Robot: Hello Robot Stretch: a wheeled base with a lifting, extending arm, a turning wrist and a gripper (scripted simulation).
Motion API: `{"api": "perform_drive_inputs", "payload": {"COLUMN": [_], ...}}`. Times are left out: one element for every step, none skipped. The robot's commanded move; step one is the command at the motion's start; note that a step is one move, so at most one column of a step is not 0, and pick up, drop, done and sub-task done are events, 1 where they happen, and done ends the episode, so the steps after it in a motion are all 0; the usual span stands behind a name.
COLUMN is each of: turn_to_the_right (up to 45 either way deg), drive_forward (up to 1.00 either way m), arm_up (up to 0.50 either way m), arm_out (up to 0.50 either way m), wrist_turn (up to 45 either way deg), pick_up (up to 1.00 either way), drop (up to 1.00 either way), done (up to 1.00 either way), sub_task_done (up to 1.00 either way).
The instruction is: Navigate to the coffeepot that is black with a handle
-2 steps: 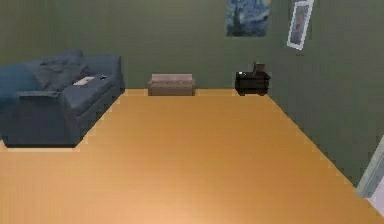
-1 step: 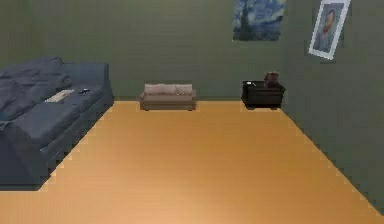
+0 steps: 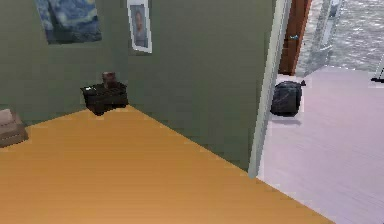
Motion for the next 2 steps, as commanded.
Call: {"api": "perform_drive_inputs", "payload": {"turn_to_the_right": [21.0,0.0], "drive_forward": [0.00,0.20], "arm_up": [0.00,0.00], "arm_out": [0.00,0.00], "wrist_turn": [0.0,0.0], "pick_up": [0.00,0.00], "drop": [0.00,0.00], "done": [0.00,0.00], "sub_task_done": [0.00,0.00]}}
